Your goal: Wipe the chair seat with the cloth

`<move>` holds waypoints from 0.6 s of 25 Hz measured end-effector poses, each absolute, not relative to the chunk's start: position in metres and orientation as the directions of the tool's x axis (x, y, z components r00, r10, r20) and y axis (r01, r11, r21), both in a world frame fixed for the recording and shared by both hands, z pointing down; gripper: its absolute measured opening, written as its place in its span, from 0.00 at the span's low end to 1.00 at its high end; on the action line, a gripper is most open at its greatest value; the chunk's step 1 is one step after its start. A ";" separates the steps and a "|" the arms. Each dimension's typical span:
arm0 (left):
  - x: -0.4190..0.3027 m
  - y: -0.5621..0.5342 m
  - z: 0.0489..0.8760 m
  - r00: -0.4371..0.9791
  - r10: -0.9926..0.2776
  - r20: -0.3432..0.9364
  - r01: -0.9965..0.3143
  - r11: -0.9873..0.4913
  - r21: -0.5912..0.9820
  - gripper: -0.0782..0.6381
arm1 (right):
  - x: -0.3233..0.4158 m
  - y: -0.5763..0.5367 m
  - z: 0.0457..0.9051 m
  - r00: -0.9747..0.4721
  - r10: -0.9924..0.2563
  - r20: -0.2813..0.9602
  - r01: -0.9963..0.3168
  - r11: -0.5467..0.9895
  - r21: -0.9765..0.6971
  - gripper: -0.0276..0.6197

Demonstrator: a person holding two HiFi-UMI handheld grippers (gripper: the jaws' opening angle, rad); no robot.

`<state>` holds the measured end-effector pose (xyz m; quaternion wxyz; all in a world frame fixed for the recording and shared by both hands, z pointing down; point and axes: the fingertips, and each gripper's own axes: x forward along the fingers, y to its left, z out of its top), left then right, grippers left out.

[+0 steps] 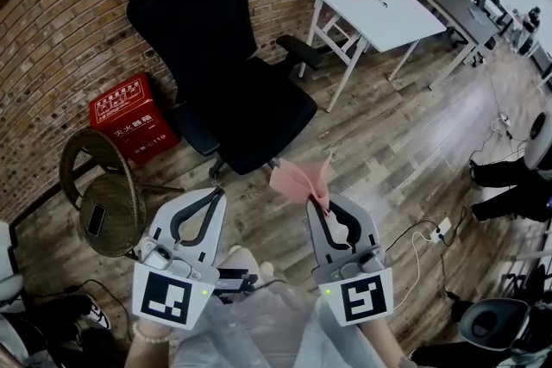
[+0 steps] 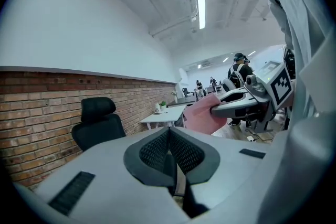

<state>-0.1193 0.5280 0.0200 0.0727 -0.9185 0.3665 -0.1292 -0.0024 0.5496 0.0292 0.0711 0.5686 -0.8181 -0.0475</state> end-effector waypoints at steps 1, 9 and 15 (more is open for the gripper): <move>-0.118 0.527 0.020 0.698 -0.692 0.186 -0.653 -0.721 -0.231 0.14 | 0.000 0.550 0.029 -0.342 -0.938 0.060 -0.925 0.347 0.155 0.13; -0.101 0.500 0.023 0.710 -0.684 0.169 -0.653 -0.729 -0.207 0.14 | 0.019 0.531 0.033 -0.304 -0.951 0.058 -0.939 0.310 0.150 0.13; -0.094 0.447 0.030 0.720 -0.676 0.158 -0.648 -0.736 -0.196 0.14 | 0.025 0.481 0.039 -0.296 -0.953 0.058 -0.942 0.302 0.148 0.13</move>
